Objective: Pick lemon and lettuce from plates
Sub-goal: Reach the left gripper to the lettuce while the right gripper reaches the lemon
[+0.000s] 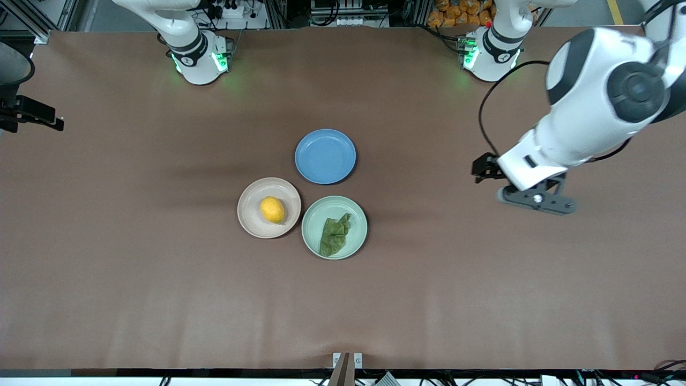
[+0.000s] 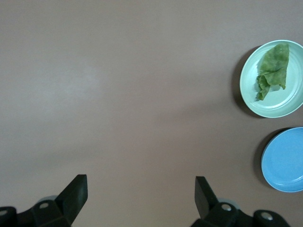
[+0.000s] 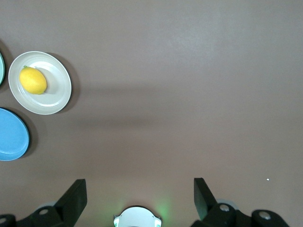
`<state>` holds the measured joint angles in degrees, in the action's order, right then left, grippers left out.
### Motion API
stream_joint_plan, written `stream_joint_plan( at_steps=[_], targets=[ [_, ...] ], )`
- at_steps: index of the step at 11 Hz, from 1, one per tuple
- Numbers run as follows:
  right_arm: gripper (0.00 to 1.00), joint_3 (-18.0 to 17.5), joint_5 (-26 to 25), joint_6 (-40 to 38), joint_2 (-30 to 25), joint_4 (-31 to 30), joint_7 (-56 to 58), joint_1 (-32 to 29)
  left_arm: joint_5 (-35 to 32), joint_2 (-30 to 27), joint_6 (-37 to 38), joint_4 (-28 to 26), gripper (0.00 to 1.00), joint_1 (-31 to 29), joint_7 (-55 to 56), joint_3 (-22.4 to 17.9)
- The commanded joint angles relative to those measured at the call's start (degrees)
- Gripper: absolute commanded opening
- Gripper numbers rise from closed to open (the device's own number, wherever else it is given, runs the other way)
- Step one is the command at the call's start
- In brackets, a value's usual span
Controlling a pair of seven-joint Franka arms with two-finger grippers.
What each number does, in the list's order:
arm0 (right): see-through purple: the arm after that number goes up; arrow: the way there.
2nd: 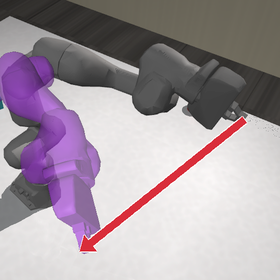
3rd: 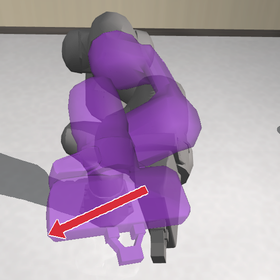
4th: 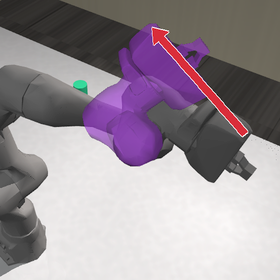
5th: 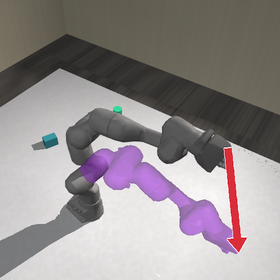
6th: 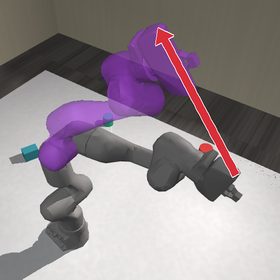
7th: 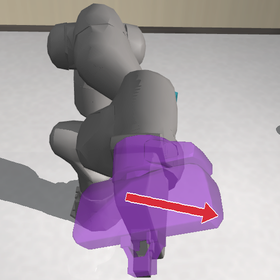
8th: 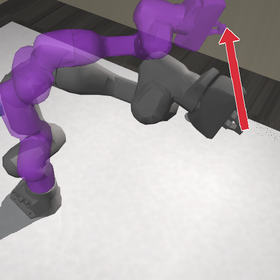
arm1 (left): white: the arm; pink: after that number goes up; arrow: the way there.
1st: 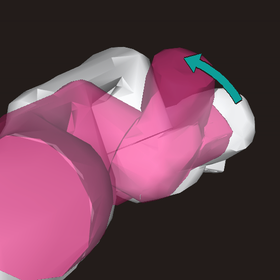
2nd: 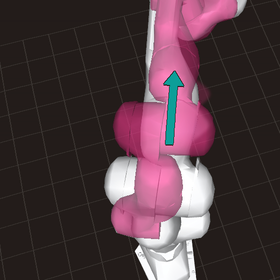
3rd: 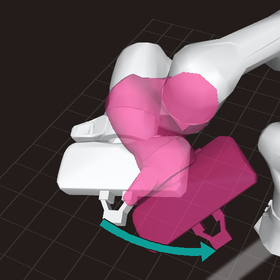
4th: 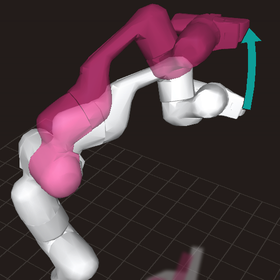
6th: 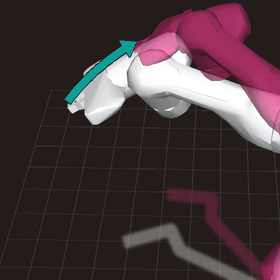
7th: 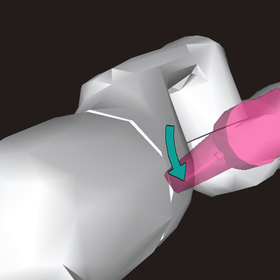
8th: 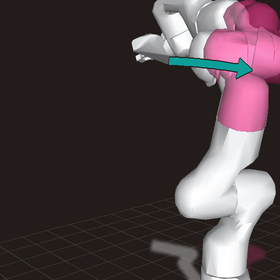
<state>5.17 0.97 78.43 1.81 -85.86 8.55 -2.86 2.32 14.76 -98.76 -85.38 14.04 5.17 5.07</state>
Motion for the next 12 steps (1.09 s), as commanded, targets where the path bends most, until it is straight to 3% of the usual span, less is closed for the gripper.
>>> stream_joint_plan(
  at_steps=[1,5,6,7,8,12],
  targets=[
    [1.00,-0.08,-0.26,-0.30,-0.14,0.34,-0.11,-1.00,1.19,3.16,-2.83,1.62,1.00,3.52,-0.60,-0.41],
    [1.00,-0.43,-0.09,-1.36,-0.14,-0.36,-0.37,-0.39,1.19,8.78,-10.64,1.71,1.00,7.30,0.19,-0.50],
    [1.00,-0.34,2.44,-0.31,0.29,-1.84,-0.46,-0.56,1.19,10.45,-13.01,2.06,1.00,8.10,0.46,-0.50],
    [1.00,-0.25,6.72,0.83,0.30,-4.82,-0.64,-0.91,1.19,12.30,-15.21,2.67,1.00,8.80,0.46,-0.50],
    [1.00,-0.25,7.81,3.37,-0.05,-7.89,-0.64,-0.57,1.19,13.71,-17.85,2.94,1.00,9.25,0.46,-0.41],
    [1.00,-0.43,7.91,14.09,-0.14,-17.91,-0.64,2.06,3.47,20.12,-31.38,3.29,1.00,14.60,0.37,-0.41]
  ],
)
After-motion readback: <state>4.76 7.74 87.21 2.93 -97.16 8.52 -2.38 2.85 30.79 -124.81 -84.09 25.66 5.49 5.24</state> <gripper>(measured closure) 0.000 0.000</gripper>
